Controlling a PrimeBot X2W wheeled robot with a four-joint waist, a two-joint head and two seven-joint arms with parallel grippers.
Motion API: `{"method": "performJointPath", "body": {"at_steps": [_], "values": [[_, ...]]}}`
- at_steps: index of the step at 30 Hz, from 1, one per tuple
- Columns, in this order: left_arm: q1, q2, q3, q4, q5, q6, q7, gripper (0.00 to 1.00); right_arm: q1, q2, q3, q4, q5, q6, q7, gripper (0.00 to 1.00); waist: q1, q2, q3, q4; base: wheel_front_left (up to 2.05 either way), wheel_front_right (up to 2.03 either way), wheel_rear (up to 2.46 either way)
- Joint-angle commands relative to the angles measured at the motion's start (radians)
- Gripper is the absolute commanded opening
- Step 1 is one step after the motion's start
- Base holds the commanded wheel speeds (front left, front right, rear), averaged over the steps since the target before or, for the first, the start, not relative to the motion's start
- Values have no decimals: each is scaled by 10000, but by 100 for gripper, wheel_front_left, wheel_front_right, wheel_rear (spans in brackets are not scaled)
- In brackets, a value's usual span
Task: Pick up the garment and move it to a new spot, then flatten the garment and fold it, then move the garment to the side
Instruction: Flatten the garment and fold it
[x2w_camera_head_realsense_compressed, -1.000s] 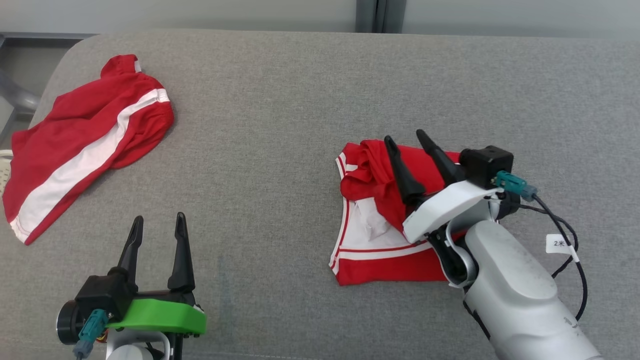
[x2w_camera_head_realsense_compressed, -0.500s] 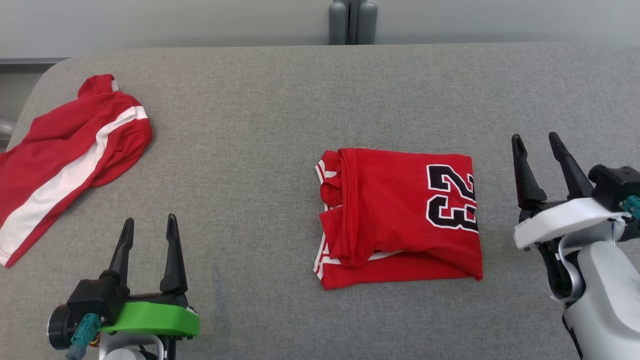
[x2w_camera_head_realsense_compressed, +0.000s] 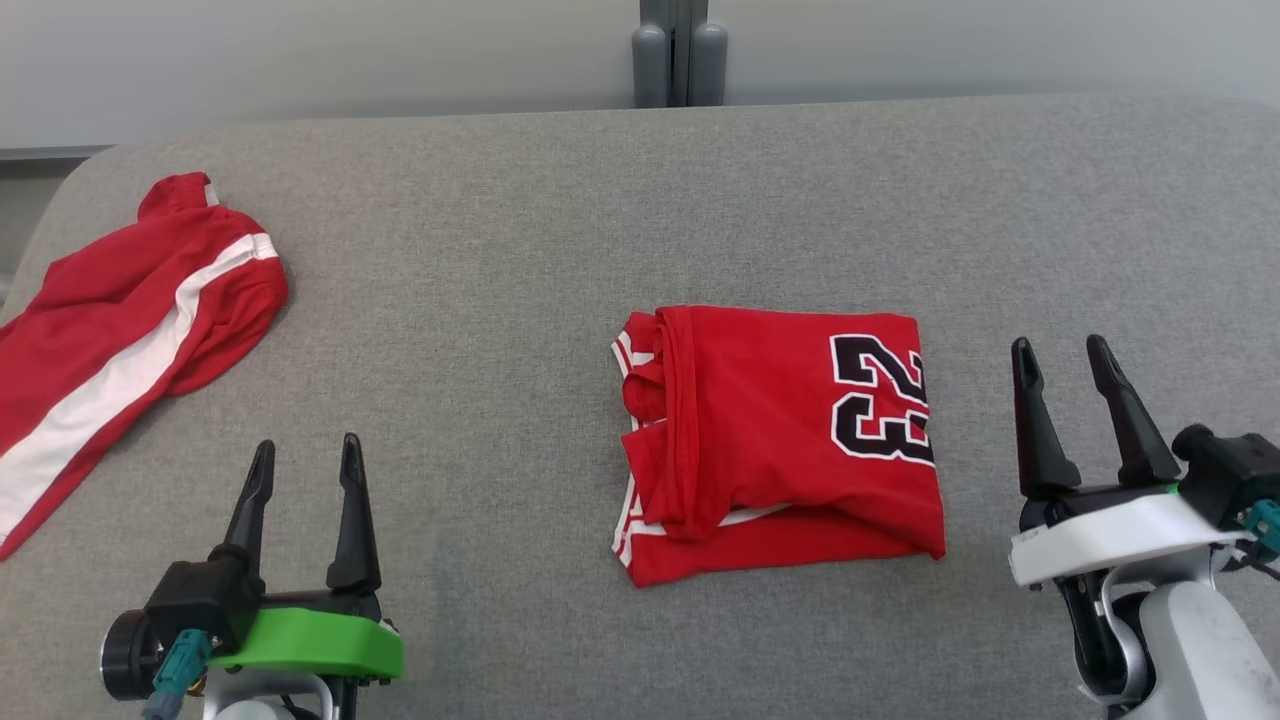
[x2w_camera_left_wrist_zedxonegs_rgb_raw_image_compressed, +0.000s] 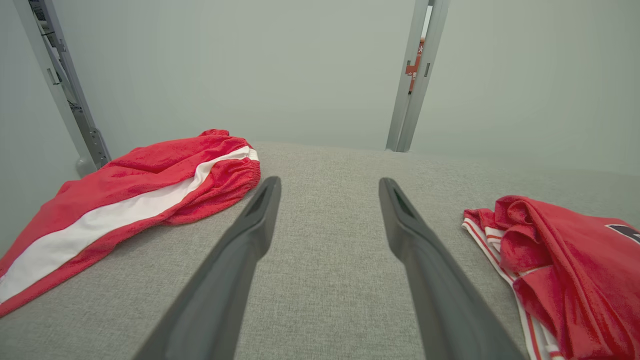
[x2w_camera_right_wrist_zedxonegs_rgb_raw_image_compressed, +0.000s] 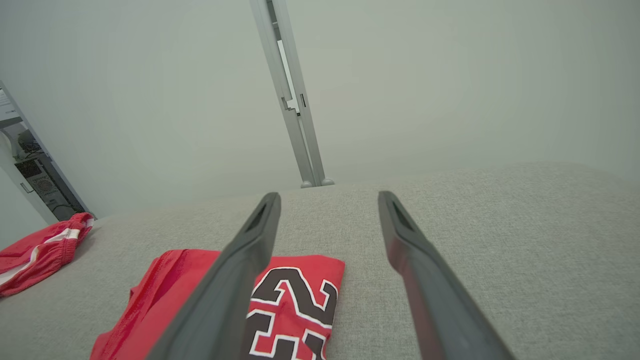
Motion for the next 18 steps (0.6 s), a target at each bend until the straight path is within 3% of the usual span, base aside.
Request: {"method": "performJointPath", "body": {"at_steps": [1,11,18], "values": [[135,10,-149,20,38,-51,-27,100,455,141,-24,-411,-211,-9,-25,100,0,0,-44,-43,0,0,0],[-169,10,-850,211,186,-178,-27,100,1300,463,208,-1265,-685,-9,-27,100,0,0,-115,-240,0,0,0],[-582,12,-2264,754,610,-366,-27,100,1272,539,372,-1266,-929,-9,-27,100,0,0,-166,-473,0,0,0]]}}
